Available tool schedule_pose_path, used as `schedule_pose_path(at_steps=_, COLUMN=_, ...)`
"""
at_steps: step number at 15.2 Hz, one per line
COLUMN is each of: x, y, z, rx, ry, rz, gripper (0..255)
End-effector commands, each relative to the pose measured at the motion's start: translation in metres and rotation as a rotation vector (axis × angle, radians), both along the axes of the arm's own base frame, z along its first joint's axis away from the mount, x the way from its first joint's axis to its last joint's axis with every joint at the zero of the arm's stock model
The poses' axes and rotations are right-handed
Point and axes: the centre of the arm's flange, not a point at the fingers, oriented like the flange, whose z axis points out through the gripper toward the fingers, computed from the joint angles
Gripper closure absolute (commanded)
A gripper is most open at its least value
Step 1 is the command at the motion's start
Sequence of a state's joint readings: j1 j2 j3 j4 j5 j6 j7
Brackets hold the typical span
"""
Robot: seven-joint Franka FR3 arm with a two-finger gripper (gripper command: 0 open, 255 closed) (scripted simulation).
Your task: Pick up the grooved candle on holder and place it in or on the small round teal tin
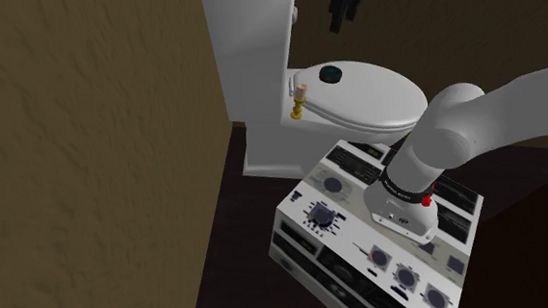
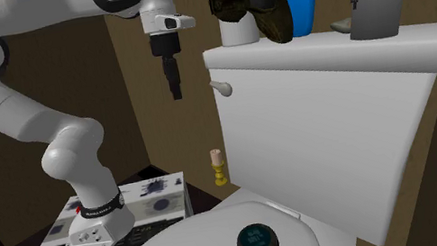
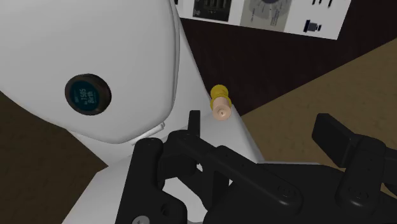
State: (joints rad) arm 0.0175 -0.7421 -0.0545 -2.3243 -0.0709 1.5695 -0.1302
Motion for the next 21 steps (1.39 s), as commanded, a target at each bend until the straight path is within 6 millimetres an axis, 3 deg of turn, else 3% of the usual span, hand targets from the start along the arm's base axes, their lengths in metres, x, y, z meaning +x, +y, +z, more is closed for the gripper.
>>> schedule_pose_path(at_steps=1, x=0.000, y=0.000, z=0.000, rx=0.000, ry=0.000, rz=0.000, gripper=0)
schedule_pose_path(at_steps=17, x=0.067, y=-0.003, z=-0.200, rx=0.010, ry=0.027, rz=0.019, gripper=0)
schedule_pose_path(at_steps=21, x=0.066, y=-0.003, z=-0.222, rx=0.010, ry=0.027, rz=0.019, gripper=0)
